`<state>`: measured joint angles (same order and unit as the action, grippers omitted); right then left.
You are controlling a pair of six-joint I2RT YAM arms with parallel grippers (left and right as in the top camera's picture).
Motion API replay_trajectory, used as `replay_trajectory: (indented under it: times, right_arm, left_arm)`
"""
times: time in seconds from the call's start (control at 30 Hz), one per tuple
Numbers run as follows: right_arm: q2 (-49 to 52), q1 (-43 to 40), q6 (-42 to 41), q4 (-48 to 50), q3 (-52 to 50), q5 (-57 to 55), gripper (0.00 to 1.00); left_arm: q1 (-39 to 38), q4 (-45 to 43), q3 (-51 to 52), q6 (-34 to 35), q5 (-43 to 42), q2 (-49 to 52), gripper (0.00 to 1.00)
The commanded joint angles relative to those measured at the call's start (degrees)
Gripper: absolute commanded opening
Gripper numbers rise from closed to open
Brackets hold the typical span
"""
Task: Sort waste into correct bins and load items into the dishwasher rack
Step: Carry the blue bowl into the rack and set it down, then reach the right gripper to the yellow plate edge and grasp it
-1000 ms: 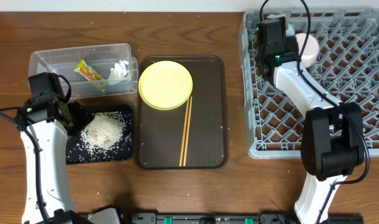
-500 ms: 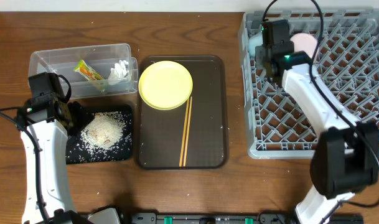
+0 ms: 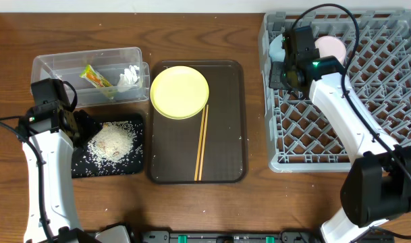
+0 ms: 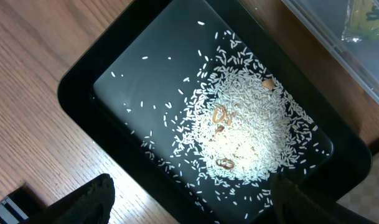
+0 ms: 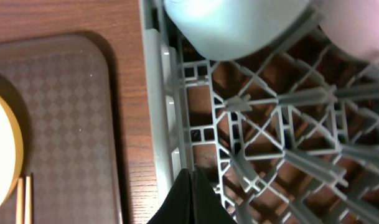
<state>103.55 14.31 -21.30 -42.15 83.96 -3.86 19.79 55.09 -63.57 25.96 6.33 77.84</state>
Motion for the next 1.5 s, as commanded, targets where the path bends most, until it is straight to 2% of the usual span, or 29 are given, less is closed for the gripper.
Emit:
replay_trajectory:
  times: [0.0, 0.07, 0.3, 0.4, 0.5, 0.6, 0.9, 1.1, 1.23, 1.33, 1.43, 1.47]
  right_arm:
    - [-1.25, 0.24, -2.08, 2.21, -0.17, -3.50, 0.01]
    - [-1.31, 0.24, 4.61, 6.84, -0.17, -5.20, 0.01]
    - [-1.31, -0.50, 27.69, 33.46, -0.17, -10.75, 0.01]
    - [-1.31, -1.60, 25.86, 38.62, -0.17, -9.99, 0.01]
    - [-1.33, -2.71, 22.38, 37.77, -0.20, -6.67, 0.01]
    - [-1.31, -3.19, 22.43, 35.91, -1.05, -4.22, 0.01]
    - [-1.33, -3.23, 22.43, 37.53, -10.25, -6.01, 0.01]
    - [-2.08, -2.73, 22.58, 39.93, -11.08, -5.86, 0.01]
    - [-4.63, -0.07, 22.43, 44.02, -9.66, 5.14, 0.02]
    - [-6.12, 3.50, 22.38, 43.98, -8.74, 16.70, 0.24]
    - [-6.08, 7.67, 19.96, 40.83, -8.74, 22.84, 0.82]
    - [-5.75, 9.29, 19.02, 39.10, -8.76, 22.99, 0.95]
  left_arm:
    - [0.17, 0.13, -0.42, 0.96, 0.15, -0.37, 0.83]
    - [0.17, 0.13, -0.42, 0.94, 0.15, -0.37, 0.83]
    - [0.17, 0.13, -0.42, 0.96, 0.15, -0.37, 0.83]
    - [0.17, 0.13, -0.42, 0.94, 0.15, -0.37, 0.83]
    - [0.17, 0.13, -0.42, 0.94, 0.15, -0.37, 0.83]
    - [0.17, 0.13, -0.42, 0.94, 0.15, -0.37, 0.83]
    - [0.17, 0.11, -0.42, 0.94, 0.17, -0.37, 0.83]
    - [0.17, 0.11, -0.42, 0.94, 0.15, -0.37, 0.83]
    - [0.17, 0.11, -0.42, 0.96, 0.15, -0.37, 0.83]
    - [0.17, 0.11, -0.42, 0.96, 0.15, -0.37, 0.83]
    - [0.17, 0.13, -0.42, 0.96, 0.15, -0.37, 0.83]
    - [0.17, 0.13, -0.42, 0.96, 0.15, -0.37, 0.83]
